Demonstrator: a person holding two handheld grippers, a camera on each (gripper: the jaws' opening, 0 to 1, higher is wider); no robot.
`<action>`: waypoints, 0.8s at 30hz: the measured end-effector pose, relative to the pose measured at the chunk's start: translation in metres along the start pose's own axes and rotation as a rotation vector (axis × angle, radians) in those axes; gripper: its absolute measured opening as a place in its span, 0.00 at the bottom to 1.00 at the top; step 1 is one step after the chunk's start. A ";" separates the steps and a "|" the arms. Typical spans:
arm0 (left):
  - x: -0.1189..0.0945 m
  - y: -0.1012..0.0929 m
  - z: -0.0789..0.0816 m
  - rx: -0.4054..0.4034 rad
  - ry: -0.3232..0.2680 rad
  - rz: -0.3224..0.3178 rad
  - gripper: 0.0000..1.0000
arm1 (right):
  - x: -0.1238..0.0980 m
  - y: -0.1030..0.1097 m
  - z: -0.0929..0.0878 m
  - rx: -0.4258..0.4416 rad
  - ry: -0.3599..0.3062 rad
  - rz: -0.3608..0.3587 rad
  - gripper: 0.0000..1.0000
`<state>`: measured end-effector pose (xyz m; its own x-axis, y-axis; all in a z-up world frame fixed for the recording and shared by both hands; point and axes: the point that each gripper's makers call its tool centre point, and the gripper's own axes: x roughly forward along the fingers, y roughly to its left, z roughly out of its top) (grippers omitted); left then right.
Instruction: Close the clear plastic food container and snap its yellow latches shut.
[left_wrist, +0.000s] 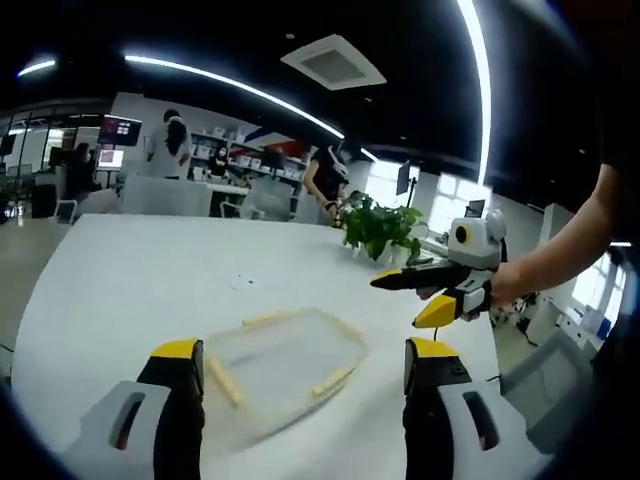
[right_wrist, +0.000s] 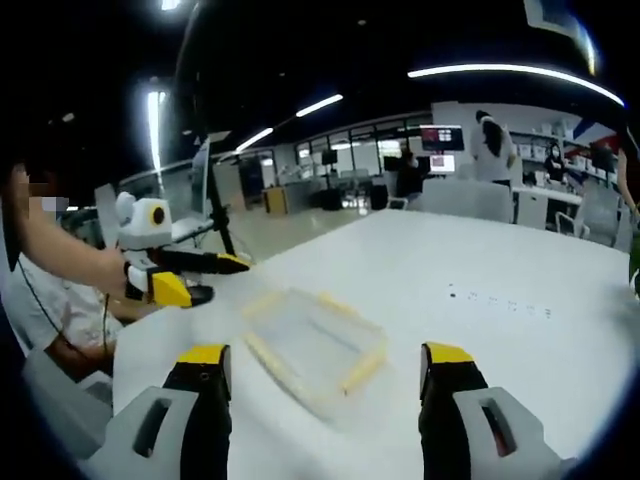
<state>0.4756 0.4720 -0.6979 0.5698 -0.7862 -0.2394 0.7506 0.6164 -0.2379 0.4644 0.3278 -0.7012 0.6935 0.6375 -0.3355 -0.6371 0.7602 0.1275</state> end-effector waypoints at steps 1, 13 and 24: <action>-0.003 0.000 0.000 -0.002 -0.003 0.005 0.82 | -0.002 0.000 0.001 -0.001 -0.003 -0.003 0.77; -0.022 -0.005 -0.013 -0.004 0.003 0.033 0.83 | -0.016 0.013 -0.002 0.007 -0.028 -0.006 0.80; -0.041 -0.012 -0.018 -0.002 -0.008 0.075 0.83 | -0.032 0.016 0.000 0.007 -0.042 -0.020 0.80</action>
<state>0.4374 0.4977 -0.7017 0.6271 -0.7379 -0.2494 0.7050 0.6739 -0.2210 0.4317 0.3193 -0.6881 0.7194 0.6270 -0.2987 -0.6211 0.7733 0.1275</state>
